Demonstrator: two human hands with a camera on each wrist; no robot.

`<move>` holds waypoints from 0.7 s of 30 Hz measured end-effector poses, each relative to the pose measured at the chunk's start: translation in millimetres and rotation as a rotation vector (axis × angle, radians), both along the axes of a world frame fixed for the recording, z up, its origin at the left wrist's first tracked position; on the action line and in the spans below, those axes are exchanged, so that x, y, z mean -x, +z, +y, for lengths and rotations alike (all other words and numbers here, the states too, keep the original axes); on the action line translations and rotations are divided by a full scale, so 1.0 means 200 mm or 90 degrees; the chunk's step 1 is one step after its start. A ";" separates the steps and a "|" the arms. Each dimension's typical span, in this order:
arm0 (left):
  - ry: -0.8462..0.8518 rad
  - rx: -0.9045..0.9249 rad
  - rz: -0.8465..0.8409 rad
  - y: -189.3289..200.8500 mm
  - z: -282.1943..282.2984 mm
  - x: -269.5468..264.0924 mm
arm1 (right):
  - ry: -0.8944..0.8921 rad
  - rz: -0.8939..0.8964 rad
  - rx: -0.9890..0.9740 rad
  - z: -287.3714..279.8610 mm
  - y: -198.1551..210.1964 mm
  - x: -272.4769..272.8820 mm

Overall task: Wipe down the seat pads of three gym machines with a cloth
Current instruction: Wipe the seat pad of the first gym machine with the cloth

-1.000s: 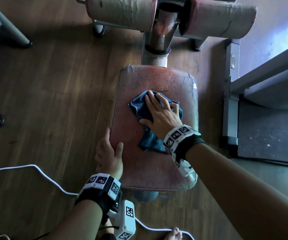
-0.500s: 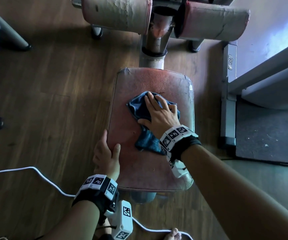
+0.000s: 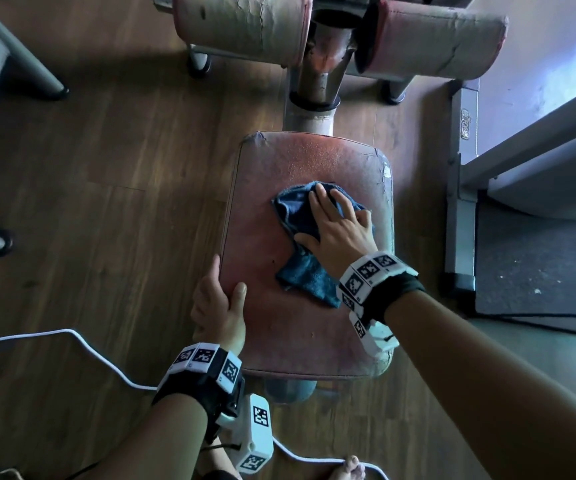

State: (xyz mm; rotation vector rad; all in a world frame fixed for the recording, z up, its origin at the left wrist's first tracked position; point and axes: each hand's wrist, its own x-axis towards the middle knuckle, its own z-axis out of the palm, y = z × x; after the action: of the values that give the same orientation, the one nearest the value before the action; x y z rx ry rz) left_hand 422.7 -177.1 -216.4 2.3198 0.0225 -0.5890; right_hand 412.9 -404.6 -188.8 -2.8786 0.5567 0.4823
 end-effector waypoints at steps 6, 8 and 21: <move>0.035 -0.025 0.072 0.00 -0.01 0.00 | 0.005 0.001 0.023 -0.04 -0.03 0.06; 0.029 -0.011 0.061 -0.01 0.00 0.01 | -0.007 0.007 0.009 -0.06 -0.03 0.01; 0.013 -0.033 0.044 -0.01 0.00 0.01 | -0.049 0.002 -0.017 -0.15 -0.09 0.00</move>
State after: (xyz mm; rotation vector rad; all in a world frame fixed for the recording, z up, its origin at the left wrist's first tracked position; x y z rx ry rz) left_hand 420.9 -176.4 -218.0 2.3460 0.0959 -0.6653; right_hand 412.3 -434.6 -207.7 -2.8203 0.6540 0.4786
